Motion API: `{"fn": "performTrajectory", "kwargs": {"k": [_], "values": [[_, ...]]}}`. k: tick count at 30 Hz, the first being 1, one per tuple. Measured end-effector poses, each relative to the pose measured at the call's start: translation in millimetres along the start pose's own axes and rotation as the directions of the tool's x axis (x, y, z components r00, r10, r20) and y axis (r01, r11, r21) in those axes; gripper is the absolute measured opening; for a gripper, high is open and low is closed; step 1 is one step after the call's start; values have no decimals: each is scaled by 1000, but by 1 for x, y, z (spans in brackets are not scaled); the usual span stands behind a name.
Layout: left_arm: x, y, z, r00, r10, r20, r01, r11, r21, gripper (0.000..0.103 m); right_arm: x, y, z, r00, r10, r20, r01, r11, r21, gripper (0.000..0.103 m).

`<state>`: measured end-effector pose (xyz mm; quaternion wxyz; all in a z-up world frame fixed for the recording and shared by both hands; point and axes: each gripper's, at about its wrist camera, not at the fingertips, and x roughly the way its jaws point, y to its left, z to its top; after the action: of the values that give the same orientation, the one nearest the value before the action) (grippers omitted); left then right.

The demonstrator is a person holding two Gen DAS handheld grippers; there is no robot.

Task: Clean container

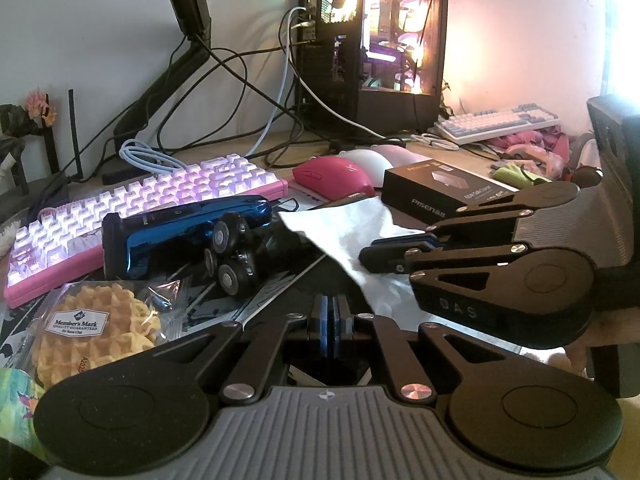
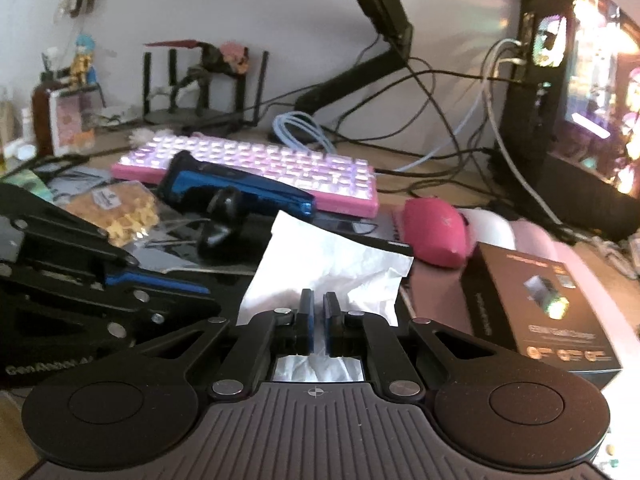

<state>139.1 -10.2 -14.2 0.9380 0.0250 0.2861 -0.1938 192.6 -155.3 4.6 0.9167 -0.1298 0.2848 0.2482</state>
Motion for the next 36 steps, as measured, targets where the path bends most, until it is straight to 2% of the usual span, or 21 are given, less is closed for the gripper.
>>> {"fn": "performTrajectory", "kwargs": {"k": [8,14,21,27,36], "values": [[0,0,0,1000,-3,0,3,1000,-3,9,4,2,-1,996,89,4,-89,996,-1,8],[0,2,0,1000,-7,0,7,1000,-6,9,-1,3,-2,997,83,5,-83,997,4,8],[0,1,0,1000,-5,0,5,1000,-3,9,-7,-6,-3,1000,22,3,-22,999,48,8],[0,0,0,1000,-3,0,3,1000,-1,9,-3,-7,-1,1000,-14,1,13,999,41,8],[0,0,0,1000,-7,0,7,1000,1,9,1,0,1,1000,29,4,-29,1000,-3,8]]}}
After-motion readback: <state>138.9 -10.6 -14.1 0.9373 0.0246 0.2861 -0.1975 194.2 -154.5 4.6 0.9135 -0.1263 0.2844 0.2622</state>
